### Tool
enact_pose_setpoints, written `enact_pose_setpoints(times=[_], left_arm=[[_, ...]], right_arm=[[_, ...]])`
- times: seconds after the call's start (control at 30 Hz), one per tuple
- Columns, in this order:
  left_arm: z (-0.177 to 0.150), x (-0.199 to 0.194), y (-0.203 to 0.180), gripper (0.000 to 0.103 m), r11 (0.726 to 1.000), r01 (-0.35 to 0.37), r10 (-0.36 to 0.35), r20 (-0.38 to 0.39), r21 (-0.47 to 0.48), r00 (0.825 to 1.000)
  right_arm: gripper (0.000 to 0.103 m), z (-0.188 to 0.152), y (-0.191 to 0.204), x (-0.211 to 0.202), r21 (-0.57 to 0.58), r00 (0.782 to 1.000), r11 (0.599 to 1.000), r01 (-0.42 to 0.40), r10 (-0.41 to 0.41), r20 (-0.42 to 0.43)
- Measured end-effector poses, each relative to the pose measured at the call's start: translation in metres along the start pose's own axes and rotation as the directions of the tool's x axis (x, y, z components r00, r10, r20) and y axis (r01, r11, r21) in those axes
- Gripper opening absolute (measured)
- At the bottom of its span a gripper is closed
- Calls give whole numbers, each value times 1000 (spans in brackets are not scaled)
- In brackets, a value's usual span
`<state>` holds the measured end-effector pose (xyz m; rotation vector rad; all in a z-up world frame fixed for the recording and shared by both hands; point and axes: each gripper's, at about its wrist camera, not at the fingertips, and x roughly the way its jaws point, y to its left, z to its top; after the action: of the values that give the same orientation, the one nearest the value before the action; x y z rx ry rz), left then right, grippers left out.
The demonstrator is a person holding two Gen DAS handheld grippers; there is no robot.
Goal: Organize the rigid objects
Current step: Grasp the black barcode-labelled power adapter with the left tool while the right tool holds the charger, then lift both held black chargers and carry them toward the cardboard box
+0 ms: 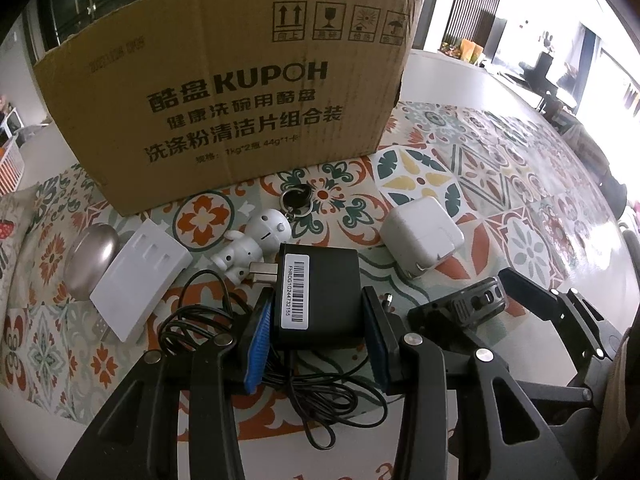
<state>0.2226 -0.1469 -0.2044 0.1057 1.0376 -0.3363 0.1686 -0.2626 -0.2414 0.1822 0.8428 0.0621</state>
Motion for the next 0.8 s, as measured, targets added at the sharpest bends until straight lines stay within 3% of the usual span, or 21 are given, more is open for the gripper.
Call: enact_pose_setpoints(times=[0.07,0.13,0.2,0.8], left_arm=[[0,0,0,41,1000,1,-1,0,1,1000],[0,0,0,41,1000,10,-10,1,-3,1000],[0,-1,-1,41,1000,12,-12,1,-3,1000],[-2,-20,-1,41,999,44,-43,37,-24,998]], right_arm=[[75,0,1,0,-4,1000,1000,-4,4,3],[65,0,3,-1,-8,1000,1000,-15,15,6],[62,-1,6,-3,-15,1000,1000,1,-1,14],[60,3,16,-23,-55,999,998,38,-36,38]])
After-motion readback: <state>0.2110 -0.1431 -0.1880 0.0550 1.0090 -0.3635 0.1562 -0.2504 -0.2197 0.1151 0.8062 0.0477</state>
